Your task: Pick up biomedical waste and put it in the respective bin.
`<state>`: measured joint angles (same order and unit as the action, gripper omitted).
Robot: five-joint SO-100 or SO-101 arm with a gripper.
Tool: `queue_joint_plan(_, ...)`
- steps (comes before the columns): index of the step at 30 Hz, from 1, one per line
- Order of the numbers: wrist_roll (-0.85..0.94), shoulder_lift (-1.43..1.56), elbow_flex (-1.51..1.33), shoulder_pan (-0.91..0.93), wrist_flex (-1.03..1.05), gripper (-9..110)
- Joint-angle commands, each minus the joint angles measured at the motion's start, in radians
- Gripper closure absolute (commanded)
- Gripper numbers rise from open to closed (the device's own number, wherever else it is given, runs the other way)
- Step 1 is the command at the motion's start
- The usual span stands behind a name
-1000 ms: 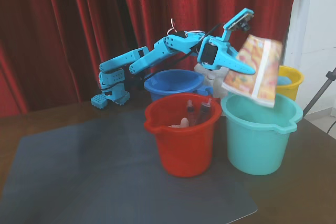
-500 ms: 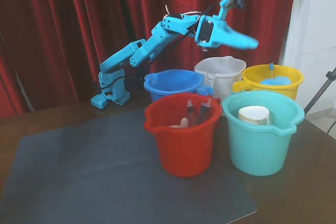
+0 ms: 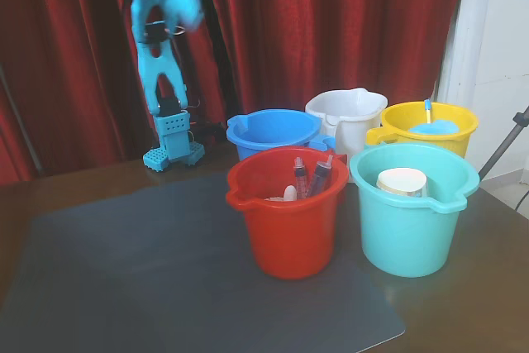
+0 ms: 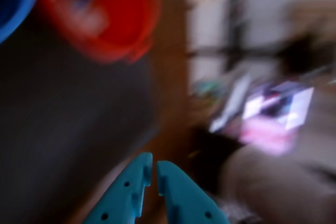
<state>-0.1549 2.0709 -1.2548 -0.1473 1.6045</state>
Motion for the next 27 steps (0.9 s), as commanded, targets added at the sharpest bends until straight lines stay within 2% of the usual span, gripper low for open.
queue_joint_plan(1, 0.003, 0.319, -0.383, 0.058, -0.086, 102)
queue_joint_plan(4, 0.003, 0.695, -0.945, 0.087, -0.359, 102)
queue_joint_plan(8, 0.032, 1.052, -1.391, 0.087, -0.492, 102)
queue_joint_plan(10, 0.086, 1.127, -1.468, 0.089, -0.492, 102)
queue_joint_plan(12, 0.132, 1.071, -1.528, 0.089, -0.494, 102)
queue_joint_plan(18, 0.133, 1.048, -1.623, 0.098, -0.503, 102)
queue_joint_plan(23, 0.135, 1.069, -1.681, 0.176, -0.497, 102)
queue_joint_plan(27, 0.135, 1.072, -1.68, 0.253, -0.394, 101)
